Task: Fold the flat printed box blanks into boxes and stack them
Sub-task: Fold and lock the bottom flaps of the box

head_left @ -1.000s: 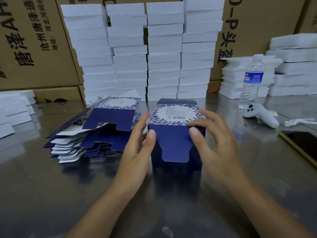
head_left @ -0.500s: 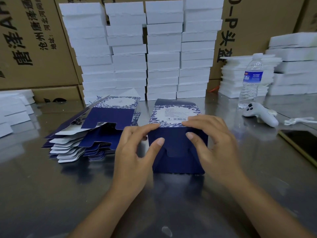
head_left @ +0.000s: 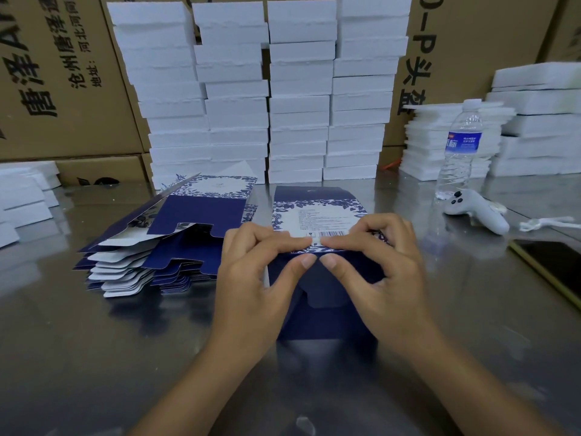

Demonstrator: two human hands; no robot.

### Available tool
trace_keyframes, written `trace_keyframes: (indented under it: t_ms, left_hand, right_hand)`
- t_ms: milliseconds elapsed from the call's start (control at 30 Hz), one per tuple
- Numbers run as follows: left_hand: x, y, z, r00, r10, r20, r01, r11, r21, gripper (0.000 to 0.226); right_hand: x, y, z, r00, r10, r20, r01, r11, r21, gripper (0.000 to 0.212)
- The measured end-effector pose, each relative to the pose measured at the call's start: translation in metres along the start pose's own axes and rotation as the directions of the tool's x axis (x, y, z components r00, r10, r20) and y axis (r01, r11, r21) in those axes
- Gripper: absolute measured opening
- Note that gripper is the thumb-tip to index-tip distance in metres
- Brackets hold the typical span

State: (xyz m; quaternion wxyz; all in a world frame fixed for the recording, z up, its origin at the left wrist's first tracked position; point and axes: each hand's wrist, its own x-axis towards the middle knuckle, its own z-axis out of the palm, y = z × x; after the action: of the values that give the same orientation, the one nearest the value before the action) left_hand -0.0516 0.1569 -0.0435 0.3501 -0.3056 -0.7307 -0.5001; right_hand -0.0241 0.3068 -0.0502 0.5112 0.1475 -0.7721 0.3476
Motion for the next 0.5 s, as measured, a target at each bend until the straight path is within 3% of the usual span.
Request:
trace_keyframes:
  t_ms: [100, 333, 500]
  left_hand:
    - [0.002, -0.002, -0.002, 0.999, 0.038, 0.001, -0.038, 0.999, 0.02, 0.011]
    - [0.005, -0.007, -0.007, 0.995, 0.091, 0.038, -0.094, 0.993, 0.078, 0.022]
    - [0.007, -0.01, -0.012, 0.997, 0.037, 0.065, -0.039, 0.999, 0.031, 0.012]
  right_hand:
    - [0.001, 0.0, 0.001, 0.999, -0.013, -0.03, 0.013, 1.0, 0.013, 0.014]
    - [0.001, -0.001, 0.001, 0.996, -0.064, -0.064, 0.064, 0.998, -0.011, 0.013]
    - [0.003, 0.003, -0.001, 0.995, -0.064, -0.081, 0.065, 0.998, 0.01, 0.013]
